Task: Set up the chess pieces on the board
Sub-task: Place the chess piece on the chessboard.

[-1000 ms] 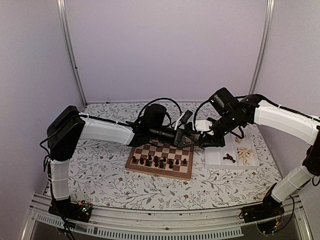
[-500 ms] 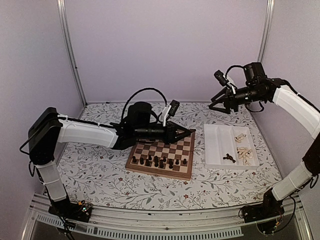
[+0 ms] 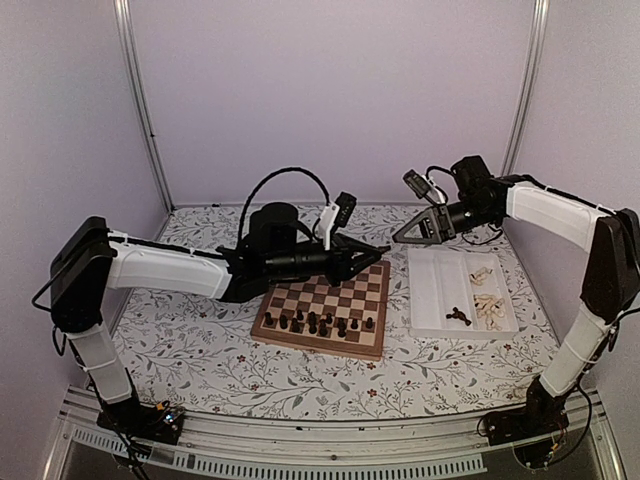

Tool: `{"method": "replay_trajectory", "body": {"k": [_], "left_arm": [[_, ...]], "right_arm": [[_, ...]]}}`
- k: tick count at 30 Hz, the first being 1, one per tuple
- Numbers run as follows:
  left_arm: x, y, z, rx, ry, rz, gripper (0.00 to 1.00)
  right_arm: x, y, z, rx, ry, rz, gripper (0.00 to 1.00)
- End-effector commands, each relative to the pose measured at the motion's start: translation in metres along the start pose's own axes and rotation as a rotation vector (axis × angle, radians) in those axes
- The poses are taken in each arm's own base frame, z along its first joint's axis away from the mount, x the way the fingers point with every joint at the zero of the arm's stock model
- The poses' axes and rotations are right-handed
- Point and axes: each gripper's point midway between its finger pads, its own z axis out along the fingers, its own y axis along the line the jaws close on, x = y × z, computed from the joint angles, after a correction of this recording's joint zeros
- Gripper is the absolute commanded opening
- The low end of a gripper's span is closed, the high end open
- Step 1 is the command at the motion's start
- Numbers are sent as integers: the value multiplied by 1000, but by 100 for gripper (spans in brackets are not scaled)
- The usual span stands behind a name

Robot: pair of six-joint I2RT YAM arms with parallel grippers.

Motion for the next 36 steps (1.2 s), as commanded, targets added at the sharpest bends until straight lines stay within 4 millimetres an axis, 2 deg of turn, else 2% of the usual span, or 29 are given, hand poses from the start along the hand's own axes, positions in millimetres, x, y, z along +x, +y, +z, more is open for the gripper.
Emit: {"method": "replay_trajectory", "body": {"k": [1, 10, 15, 18, 21, 24, 26, 29, 32, 36], "left_arm": [[-16, -15, -3, 17, -49, 62, 17], [-18, -17, -3, 19, -58, 78, 17], [-14, -15, 0, 18, -48, 77, 17], [-12, -16, 2, 27, -42, 72, 17], [-10, -15, 4, 29, -36, 70, 17], [-7, -14, 6, 24, -19, 64, 25], [-5, -11, 4, 6, -5, 61, 35], [-10, -11, -8, -25, 9, 72, 45], [-22, -16, -27, -60, 43, 107, 50], [-54, -17, -62, -141, 63, 184, 52]], "right_arm": [[-1, 18, 16, -109, 10, 22, 64], [6, 13, 29, -136, 36, 59, 56], [4, 17, 30, -163, 30, 49, 38], [1, 21, 28, -171, 24, 37, 34], [-1, 24, 27, -179, 19, 24, 26], [-3, 24, 27, -172, 17, 9, 19], [-5, 23, 26, -147, 16, -12, 17], [-7, 17, 24, -70, 25, -54, 15], [-9, 6, 22, 30, 44, -113, 12], [-7, -7, 26, 145, 90, -186, 10]]}}
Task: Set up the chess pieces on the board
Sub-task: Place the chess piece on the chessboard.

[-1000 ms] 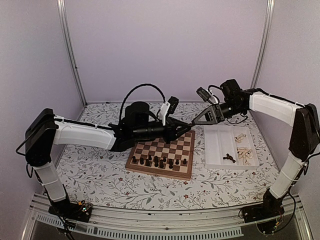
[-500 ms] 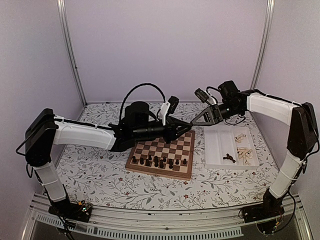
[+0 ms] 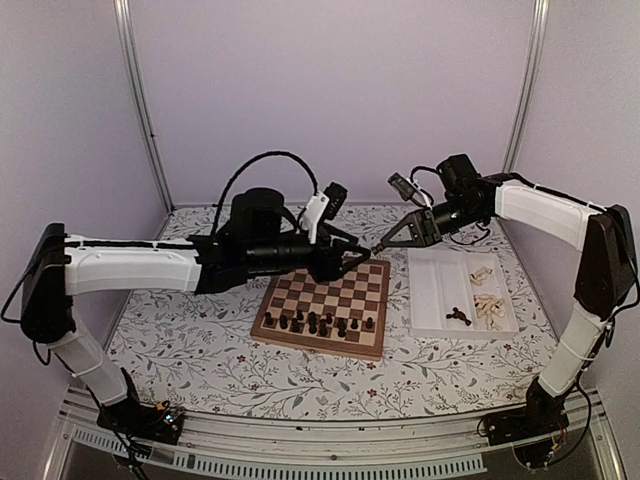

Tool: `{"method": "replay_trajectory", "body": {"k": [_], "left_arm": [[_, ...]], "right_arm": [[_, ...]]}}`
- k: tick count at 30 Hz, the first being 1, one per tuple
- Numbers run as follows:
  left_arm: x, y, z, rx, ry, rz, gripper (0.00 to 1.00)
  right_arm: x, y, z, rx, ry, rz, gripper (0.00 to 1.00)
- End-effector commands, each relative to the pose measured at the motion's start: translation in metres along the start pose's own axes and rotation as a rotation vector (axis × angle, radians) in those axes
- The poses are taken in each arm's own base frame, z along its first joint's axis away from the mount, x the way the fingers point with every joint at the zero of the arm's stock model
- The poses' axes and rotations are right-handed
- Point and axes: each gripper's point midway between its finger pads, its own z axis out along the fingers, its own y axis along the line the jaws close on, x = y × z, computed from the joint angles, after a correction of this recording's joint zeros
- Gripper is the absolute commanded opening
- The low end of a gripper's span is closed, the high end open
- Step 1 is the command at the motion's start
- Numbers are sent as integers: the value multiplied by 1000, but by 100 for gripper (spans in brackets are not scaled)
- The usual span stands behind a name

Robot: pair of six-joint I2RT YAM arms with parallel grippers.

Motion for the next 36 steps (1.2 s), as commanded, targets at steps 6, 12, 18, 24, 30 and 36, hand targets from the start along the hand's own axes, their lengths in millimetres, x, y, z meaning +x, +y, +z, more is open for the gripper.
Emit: {"method": "replay_trajectory", "body": {"k": [6, 12, 18, 24, 30, 36], "left_arm": [[-84, 74, -94, -318, -31, 63, 58], [-65, 168, -138, -557, -73, -16, 60], [-41, 198, -166, -640, -54, -27, 58], [-48, 192, -170, -623, -74, -21, 59], [-46, 191, -164, -596, -66, -32, 58], [-45, 191, -164, -596, -65, -35, 58]], "right_arm": [[17, -22, 33, 356, 240, -321, 11], [72, -34, 78, 421, 476, -420, 11], [117, -42, 98, 468, 646, -520, 11], [132, -50, 108, 478, 708, -539, 11], [140, -54, 115, 475, 736, -541, 11], [146, -51, 120, 460, 751, -543, 12]]}}
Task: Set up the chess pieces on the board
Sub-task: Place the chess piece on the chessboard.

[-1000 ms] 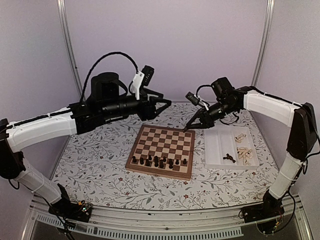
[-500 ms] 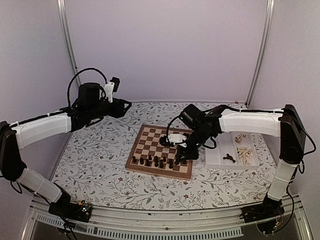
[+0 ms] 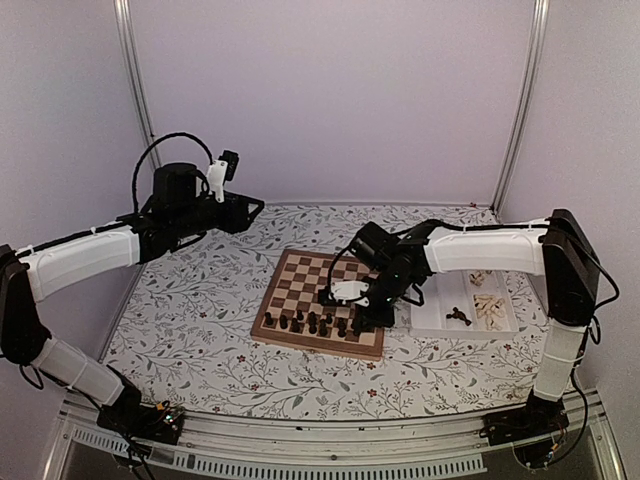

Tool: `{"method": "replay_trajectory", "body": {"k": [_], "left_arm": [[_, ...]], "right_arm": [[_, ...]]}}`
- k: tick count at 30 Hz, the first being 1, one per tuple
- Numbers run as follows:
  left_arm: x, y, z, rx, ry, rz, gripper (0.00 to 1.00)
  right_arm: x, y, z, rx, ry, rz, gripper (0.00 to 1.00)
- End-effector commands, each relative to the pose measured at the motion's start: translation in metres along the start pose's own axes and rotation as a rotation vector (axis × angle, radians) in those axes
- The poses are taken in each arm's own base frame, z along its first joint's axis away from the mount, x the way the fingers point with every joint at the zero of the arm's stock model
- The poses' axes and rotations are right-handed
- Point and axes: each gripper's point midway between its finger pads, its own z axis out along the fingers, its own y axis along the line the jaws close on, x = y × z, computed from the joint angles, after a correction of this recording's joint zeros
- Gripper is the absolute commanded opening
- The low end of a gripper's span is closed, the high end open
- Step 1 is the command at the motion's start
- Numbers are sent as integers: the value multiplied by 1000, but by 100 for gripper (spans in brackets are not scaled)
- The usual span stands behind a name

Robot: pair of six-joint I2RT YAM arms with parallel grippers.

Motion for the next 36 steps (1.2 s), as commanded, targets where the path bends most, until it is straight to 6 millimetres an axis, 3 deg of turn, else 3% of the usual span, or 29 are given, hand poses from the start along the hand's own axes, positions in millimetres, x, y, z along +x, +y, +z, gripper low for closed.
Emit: {"method": "replay_trajectory", "body": {"k": [1, 13, 23, 30, 36], "left_arm": [[-18, -5, -4, 18, -48, 8, 58], [-16, -8, -3, 34, -43, 4, 58], [-14, -9, -2, 45, -37, 1, 58], [-11, -9, 1, 49, -26, -1, 58], [-4, -11, 7, 64, -3, -5, 58]], "right_arm": [[-3, 6, 7, -7, 11, -28, 12], [-7, 11, 13, -12, 28, -48, 14], [-10, 11, 9, -1, 25, -43, 26], [-24, 10, -16, 14, -29, -51, 34], [-28, -6, -58, 77, -99, -31, 38]]}}
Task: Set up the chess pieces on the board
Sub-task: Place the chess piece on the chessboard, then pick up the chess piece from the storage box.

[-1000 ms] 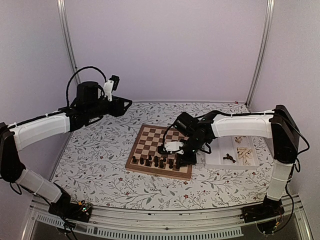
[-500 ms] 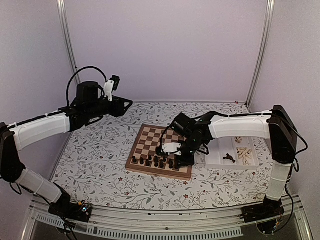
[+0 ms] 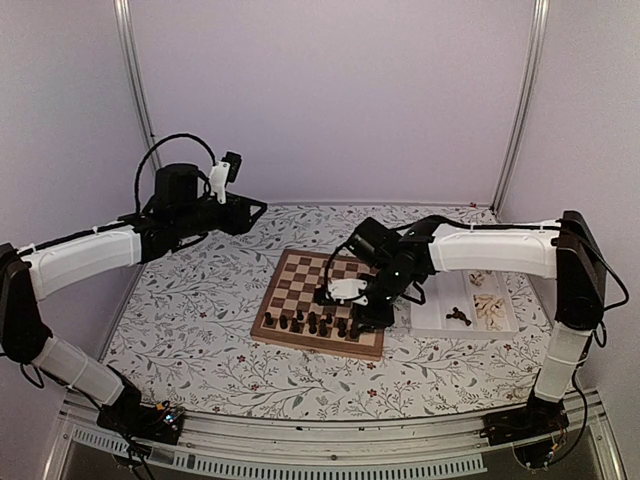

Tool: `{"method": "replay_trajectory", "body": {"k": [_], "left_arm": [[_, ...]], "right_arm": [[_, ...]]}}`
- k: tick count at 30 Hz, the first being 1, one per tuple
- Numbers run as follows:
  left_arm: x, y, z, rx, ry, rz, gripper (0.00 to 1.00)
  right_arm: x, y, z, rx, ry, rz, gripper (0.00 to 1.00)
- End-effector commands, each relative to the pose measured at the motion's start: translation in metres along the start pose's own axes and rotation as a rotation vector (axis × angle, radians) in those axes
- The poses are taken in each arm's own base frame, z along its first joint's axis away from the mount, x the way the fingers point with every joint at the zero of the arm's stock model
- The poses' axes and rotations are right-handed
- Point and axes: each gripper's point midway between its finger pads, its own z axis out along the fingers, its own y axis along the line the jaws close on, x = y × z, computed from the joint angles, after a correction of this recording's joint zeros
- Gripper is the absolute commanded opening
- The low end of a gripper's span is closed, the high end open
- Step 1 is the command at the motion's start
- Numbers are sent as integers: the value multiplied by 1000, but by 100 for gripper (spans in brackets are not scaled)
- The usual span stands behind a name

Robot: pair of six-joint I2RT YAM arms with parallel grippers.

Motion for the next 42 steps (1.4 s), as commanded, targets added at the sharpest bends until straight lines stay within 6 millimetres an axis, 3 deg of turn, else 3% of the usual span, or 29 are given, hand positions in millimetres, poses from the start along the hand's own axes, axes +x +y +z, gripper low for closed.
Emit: {"method": "replay_trajectory", "body": {"k": [1, 4, 8, 13, 17, 24, 42], "left_arm": [[-6, -7, 7, 39, -8, -1, 57], [-2, -19, 10, 109, 0, 2, 51], [1, -40, 14, 202, 16, 22, 49], [6, -58, 17, 275, 30, 61, 48], [15, -69, 24, 321, 66, 57, 48], [28, -86, 34, 364, 118, 58, 47], [33, -93, 34, 364, 143, 81, 48]], "right_arm": [[-12, -25, -57, 83, -113, 29, 38], [19, -55, -82, 143, -131, 127, 38], [99, -90, -105, 233, -99, 282, 37], [188, -100, -116, 289, -30, 424, 35], [228, -94, -106, 289, 48, 503, 32], [260, -79, -79, 267, 169, 595, 31], [274, -52, -42, 141, 292, 648, 31]]}}
